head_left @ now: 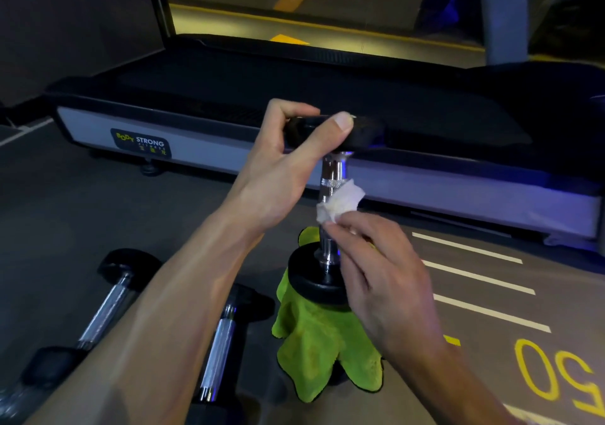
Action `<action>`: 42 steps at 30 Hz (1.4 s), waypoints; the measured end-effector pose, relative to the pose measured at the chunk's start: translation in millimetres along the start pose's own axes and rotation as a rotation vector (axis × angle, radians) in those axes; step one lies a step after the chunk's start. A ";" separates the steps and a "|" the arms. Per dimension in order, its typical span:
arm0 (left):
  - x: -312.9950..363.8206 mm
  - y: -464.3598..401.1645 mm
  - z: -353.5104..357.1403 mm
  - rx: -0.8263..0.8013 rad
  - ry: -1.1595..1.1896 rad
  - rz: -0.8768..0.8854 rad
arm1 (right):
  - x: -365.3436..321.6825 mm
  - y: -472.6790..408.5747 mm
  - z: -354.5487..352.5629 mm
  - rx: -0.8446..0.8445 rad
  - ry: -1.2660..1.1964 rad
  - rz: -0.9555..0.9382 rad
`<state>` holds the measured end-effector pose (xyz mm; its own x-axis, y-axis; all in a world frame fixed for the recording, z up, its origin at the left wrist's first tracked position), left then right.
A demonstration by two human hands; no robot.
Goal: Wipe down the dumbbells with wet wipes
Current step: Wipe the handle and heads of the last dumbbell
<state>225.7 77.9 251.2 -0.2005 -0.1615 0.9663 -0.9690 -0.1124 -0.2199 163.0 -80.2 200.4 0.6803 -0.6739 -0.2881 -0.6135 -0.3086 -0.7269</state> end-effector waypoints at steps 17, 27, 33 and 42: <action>5.5 -0.8 5.9 -0.043 -0.041 0.030 | 11.6 -45.6 -8.6 0.134 -0.289 0.244; 10.2 3.0 11.0 -0.016 -0.056 0.117 | 26.8 -41.8 3.7 0.523 -1.327 1.034; 11.1 5.9 12.7 0.002 -0.049 0.125 | 12.4 -36.2 -5.3 0.484 -1.076 0.909; 15.4 9.3 14.1 -0.036 -0.056 0.124 | -12.4 -48.7 -14.9 0.301 -0.220 0.211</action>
<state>215.6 60.6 262.2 -0.3120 -0.2269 0.9226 -0.9420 -0.0526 -0.3315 178.5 -66.8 248.7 0.6415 -0.5321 -0.5526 -0.6262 0.0530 -0.7779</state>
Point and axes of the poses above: each hand's wrist, its own y-axis away from the middle knuckle, its own z-axis out of the palm, x = y × z, the point moved 6 cm from there along -y, towards the middle knuckle, and after that the axes turned 1 degree about -x, right-handed, at the moved point
